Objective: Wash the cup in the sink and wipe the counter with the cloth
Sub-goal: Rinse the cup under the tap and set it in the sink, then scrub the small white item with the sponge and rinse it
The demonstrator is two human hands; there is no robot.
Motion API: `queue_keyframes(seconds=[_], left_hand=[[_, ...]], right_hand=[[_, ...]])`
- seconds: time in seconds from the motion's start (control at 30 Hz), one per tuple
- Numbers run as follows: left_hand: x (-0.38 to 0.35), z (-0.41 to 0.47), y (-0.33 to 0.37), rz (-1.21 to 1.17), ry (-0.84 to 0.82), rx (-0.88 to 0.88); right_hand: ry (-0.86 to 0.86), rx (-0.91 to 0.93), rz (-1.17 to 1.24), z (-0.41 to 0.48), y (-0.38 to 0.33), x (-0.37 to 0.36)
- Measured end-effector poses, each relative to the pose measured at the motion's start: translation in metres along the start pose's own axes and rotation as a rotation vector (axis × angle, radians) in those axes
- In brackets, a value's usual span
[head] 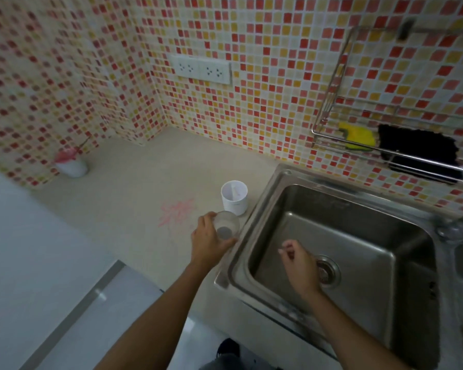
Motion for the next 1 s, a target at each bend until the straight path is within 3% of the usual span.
queue_keyframes(seconds=[0.17, 0.4, 0.47, 0.6, 0.77, 1.0], left_hand=[[-0.002, 0.031, -0.029, 0.072, -0.053, -0.027], [-0.005, 0.048, -0.046, 0.1, -0.101, -0.062], [0.007, 0.059, -0.038, 0.008, -0.065, -0.084], [0.024, 0.103, -0.003, -0.002, -0.01, -0.29], [0.01, 0.146, 0.036, 0.252, -0.18, -0.569], [0.002, 0.169, 0.051, 0.429, -0.259, -0.698]], right_hand=[[-0.071, 0.017, 0.065, 0.035, -0.035, -0.04], [-0.021, -0.001, 0.045, 0.072, -0.055, -0.065], [-0.053, -0.002, -0.007, 0.085, -0.059, -0.068], [-0.132, 0.038, -0.014, 0.119, -0.073, -0.073], [-0.258, 0.023, -0.057, 0.15, -0.085, -0.087], [-0.299, -0.023, 0.008, 0.166, -0.079, -0.103]])
Point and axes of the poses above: each hand's wrist, its own z-axis towards the middle knuckle, its own x-axis out of the back of the hand, y = z × x, the point moved 4 cm from there along z, towards the middle knuckle, and after that the axes turned 8 degrees about x, right-handed, at the moved point
